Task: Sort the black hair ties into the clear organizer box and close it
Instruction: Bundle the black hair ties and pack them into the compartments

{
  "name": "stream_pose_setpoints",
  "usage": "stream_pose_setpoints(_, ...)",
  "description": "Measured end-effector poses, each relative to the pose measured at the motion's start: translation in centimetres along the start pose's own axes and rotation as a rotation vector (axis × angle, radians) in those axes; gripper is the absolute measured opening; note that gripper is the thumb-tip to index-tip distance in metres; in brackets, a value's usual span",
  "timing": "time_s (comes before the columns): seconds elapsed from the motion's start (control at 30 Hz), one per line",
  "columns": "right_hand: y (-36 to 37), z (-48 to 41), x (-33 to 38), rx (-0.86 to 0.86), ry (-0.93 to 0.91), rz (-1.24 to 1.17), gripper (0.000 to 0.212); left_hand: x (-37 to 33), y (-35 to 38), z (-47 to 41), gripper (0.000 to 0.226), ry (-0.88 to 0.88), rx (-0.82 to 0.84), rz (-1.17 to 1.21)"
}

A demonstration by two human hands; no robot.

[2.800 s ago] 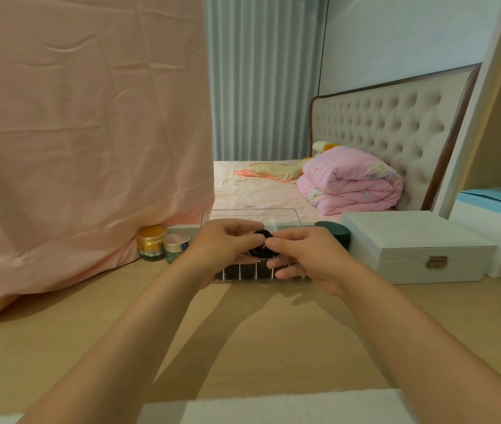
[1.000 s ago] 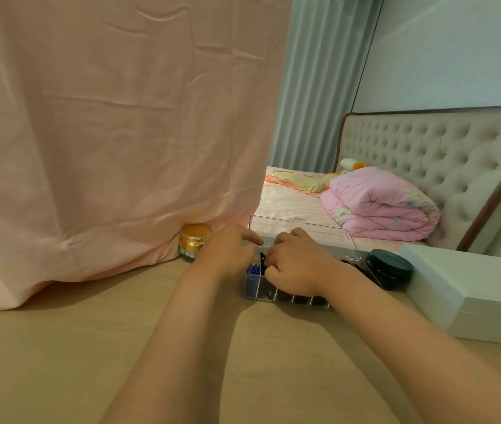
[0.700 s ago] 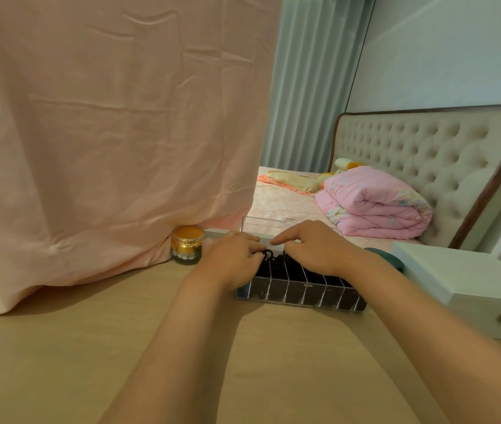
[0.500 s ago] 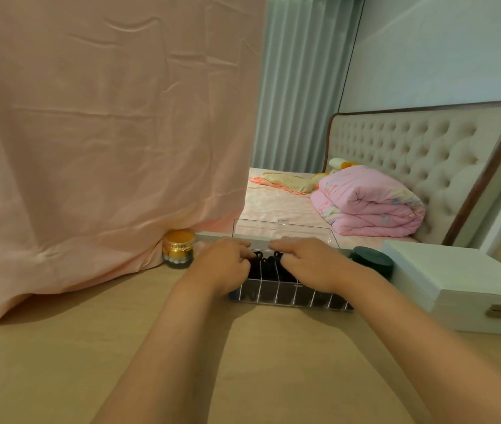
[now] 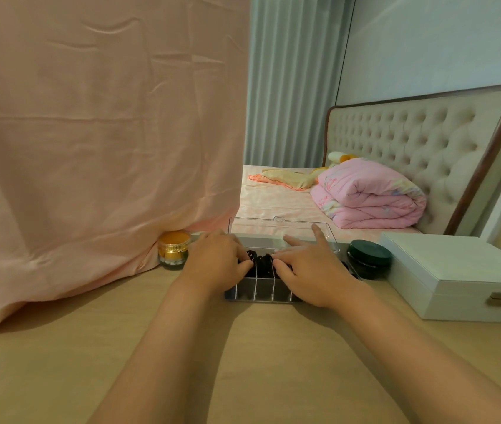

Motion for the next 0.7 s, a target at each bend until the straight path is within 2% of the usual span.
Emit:
stream_pose_setpoints(0.17,-0.2,-1.1,-0.3,0.098,0.027,0.015,0.048,-0.3,-0.1,-0.2,0.021,-0.024,0.038,-0.009)
stream_pose_setpoints(0.33,-1.8,-1.5,0.6,-0.067,0.054,-0.039,0.036,0.0,-0.8,0.1,0.020,0.022,0.007,0.109)
stream_pose_setpoints(0.47,-1.2,-1.9,3.0,0.009,-0.117,-0.031,0.039,0.5,-1.4,0.6,0.022,0.015,0.080,0.332)
stream_pose_setpoints(0.57,-0.7,-2.6,3.5,0.060,-0.109,0.032,0.048,0.9,-1.7,0.8,0.025,-0.014,0.008,0.435)
stream_pose_setpoints(0.7,0.0,-4.2,3.9,0.151,-0.145,0.158,0.070,0.6,-1.4,1.0,0.031,-0.006,-0.013,0.444)
Point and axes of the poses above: each hand's wrist, its own z-axis away from the middle knuckle, its own y-axis out of the palm, x = y × z, the point moved 2 cm from there along -z, towards the middle knuckle, and after that the axes turned 15 degrees about x, right-handed, at the moved point
